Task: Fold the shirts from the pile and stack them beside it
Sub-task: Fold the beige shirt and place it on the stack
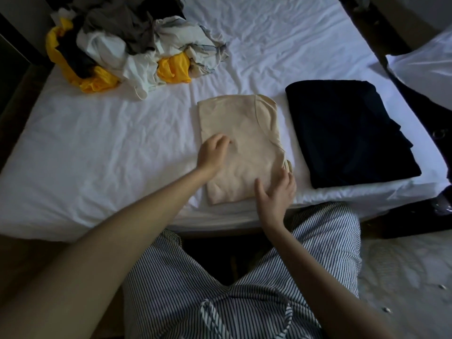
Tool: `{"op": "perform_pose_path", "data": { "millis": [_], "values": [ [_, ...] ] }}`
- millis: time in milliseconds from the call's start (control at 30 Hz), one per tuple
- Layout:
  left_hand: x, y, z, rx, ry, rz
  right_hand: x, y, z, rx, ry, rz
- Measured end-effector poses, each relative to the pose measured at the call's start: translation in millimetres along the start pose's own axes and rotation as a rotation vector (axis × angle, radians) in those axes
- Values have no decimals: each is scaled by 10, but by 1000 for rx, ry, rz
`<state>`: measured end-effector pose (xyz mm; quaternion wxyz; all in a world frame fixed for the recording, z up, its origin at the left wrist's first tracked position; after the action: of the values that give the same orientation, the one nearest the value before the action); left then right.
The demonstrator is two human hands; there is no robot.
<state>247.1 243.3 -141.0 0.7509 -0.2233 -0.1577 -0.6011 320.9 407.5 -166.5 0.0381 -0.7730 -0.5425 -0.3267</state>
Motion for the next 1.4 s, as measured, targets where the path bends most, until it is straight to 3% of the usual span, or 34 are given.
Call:
{"op": "perform_pose_path", "data": {
  "millis": [167, 267, 367, 567, 800, 933, 1033, 1167, 1400],
  "values": [
    [-123, -771, 73, -97, -416, -231, -44, 51, -115, -311, -152, 92],
    [-203, -1060, 123, -147, -576, -385, -142, 150, -36, -617, -281, 44],
    [-260, -1242, 83, -155, -709, -548, -234, 207, -18, -811, -522, -4],
    [-264, -1421, -22, 22, -766, -673, -318, 216, 48, -1001, -688, 7],
    [-206, -1498, -4, -14, -897, -688, -501, 304, -66, -966, -710, -32],
    [-171, -1494, -39, 49, -854, -690, -524, 270, -205, -940, -756, -56],
    [-130, -1450, -114, 67, -717, -692, -473, 206, -231, -894, -747, -57],
    [18, -1311, -141, 148, -364, -565, -348, 193, -228, -803, -741, -31],
    [504, -1144, 32, 185, -49, -365, -5, -122, -291, -430, -665, -40]
  ]
}}
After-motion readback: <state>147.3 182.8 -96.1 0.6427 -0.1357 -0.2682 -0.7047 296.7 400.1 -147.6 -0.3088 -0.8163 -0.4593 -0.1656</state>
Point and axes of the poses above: each hand's wrist, its own y-axis away from the middle knuckle, its own x-axis out of the back of the hand, z = x × y, the point moved 3 cm from there along -y, towards the middle knuckle, and after that the axes turned 13 degrees about -x, right-handed, at the moved point
